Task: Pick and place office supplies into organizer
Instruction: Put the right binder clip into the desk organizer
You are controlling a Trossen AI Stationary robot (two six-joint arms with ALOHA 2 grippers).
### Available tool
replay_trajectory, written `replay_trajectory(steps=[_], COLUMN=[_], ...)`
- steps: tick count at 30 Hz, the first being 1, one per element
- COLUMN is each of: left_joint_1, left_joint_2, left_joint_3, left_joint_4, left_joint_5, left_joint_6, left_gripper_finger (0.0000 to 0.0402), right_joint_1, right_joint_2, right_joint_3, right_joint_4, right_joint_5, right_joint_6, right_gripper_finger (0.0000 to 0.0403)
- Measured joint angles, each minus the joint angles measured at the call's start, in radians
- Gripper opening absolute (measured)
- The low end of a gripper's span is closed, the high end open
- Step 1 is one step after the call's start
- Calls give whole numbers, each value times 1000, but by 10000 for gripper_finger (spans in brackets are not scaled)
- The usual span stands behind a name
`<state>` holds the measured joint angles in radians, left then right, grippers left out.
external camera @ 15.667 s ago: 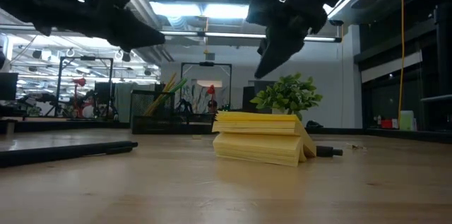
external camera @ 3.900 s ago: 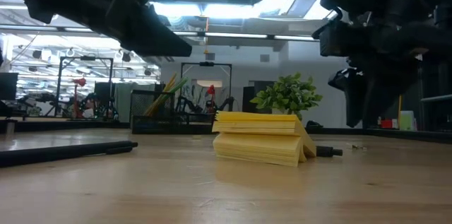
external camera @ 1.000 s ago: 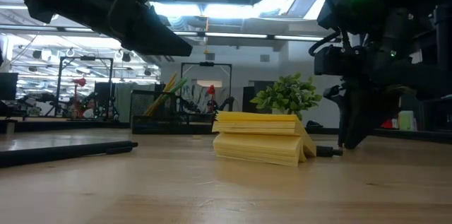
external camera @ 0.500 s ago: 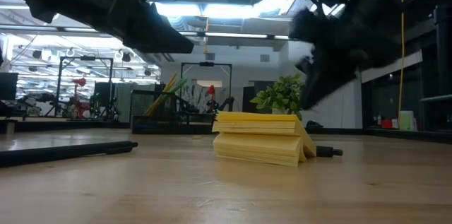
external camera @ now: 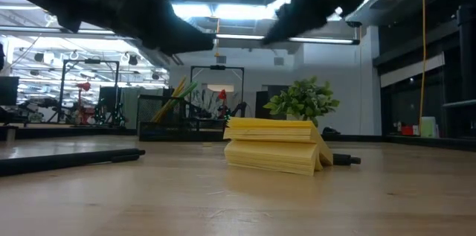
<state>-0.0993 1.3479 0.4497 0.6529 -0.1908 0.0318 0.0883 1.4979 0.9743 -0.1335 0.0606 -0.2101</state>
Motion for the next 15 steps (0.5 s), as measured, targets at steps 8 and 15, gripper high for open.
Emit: replay_trajectory(steps=[8, 15], left_joint_1=[71, 161], left_joint_2=[45, 144], left_joint_3=[0, 0], left_joint_4=[105, 307], left_joint_5=[296, 510], left_joint_6=[54, 69], left_gripper_finger=[122, 119], right_joint_1=[0, 0], right_joint_2=[-1, -1], right_joint_3=[37, 38], right_joint_4=[181, 290], right_joint_5=[-104, -193], right_joint_6=[-41, -46], right_gripper_finger=[65, 68])
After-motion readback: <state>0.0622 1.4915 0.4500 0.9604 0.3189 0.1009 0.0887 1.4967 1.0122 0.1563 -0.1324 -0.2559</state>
